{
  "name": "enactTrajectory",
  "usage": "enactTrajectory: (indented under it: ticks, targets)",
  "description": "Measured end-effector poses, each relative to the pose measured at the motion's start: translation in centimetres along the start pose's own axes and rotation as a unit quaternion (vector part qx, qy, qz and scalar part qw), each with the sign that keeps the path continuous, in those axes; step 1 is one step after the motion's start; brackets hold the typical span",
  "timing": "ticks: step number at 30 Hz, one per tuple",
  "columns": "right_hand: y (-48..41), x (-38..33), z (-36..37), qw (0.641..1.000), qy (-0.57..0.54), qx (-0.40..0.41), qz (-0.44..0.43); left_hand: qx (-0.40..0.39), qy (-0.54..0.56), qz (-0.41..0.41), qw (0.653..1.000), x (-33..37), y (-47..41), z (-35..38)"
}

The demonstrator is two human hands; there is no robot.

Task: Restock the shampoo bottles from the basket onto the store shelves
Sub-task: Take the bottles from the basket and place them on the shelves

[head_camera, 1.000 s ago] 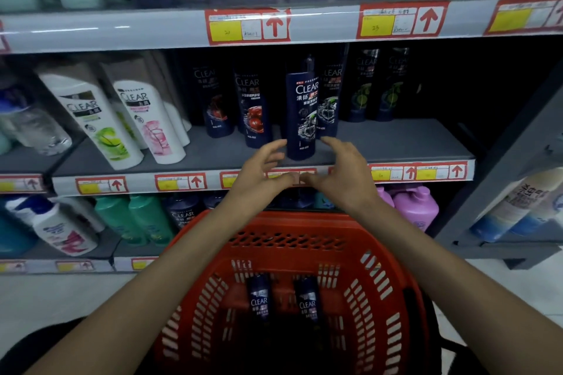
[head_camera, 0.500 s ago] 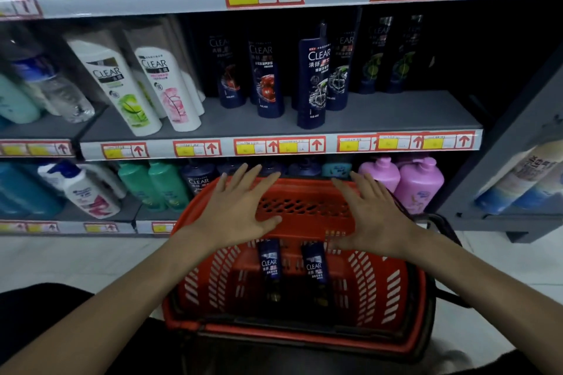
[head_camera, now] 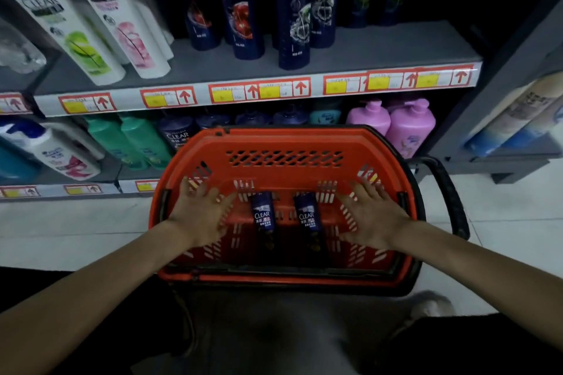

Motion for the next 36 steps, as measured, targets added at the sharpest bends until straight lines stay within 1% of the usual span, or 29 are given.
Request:
enactTrajectory:
  ticks: [3,6,10,12,16,19,24,30,32,36]
  targets:
    - [0.7,0.9,1.2,0.996,0.076,-0.05,0.013,-0.01,-0.044,-0.004,0.999,-0.4,-0.5,0.8]
    - [1.0,2.3,2.6,0.985,0.139,-0.101,0.026,-0.01,-0.067,0.013,0.998,0.6,-1.1,0.6]
    - [1.7,4.0,4.2,0.973,0.179,-0.14,0.045,0.003,-0.077,0.039,0.996,2.8,-2.0,-0.2]
    - [2.3,4.8,4.8,0.969,0.194,-0.146,0.051,-0.004,-0.088,0.044,0.995,3.6,-2.8,-0.7]
    - [3.3,6.2,5.4,0.971,0.19,-0.135,0.058,-0.03,-0.139,0.047,0.989,4.9,-4.5,-1.2]
    - [4.2,6.9,5.9,0.967,0.192,-0.155,0.067,-0.021,-0.161,0.06,0.985,5.6,-5.3,-1.5]
    - [6.0,6.9,7.1,0.963,0.189,-0.173,0.083,-0.012,-0.159,0.077,0.984,6.9,-6.8,-1.9]
    - [6.4,7.7,8.1,0.959,0.194,-0.178,0.102,0.005,-0.111,0.105,0.988,8.2,-7.5,-2.9]
    - [6.3,7.9,8.2,0.959,0.193,-0.182,0.104,-0.002,-0.115,0.099,0.988,8.4,-7.8,-2.9]
    - [5.2,7.0,8.4,0.971,0.156,-0.152,0.093,-0.015,-0.095,0.098,0.991,9.6,-8.7,-2.8]
Point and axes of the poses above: each hand's wrist, its own y-axis away from the middle knuckle, its own z-axis out of the palm, x = y × z, the point moved 4 cm from there along -y, towards the middle knuckle, and after that the axes turned 12 degrees about y, right-handed, at the moved point
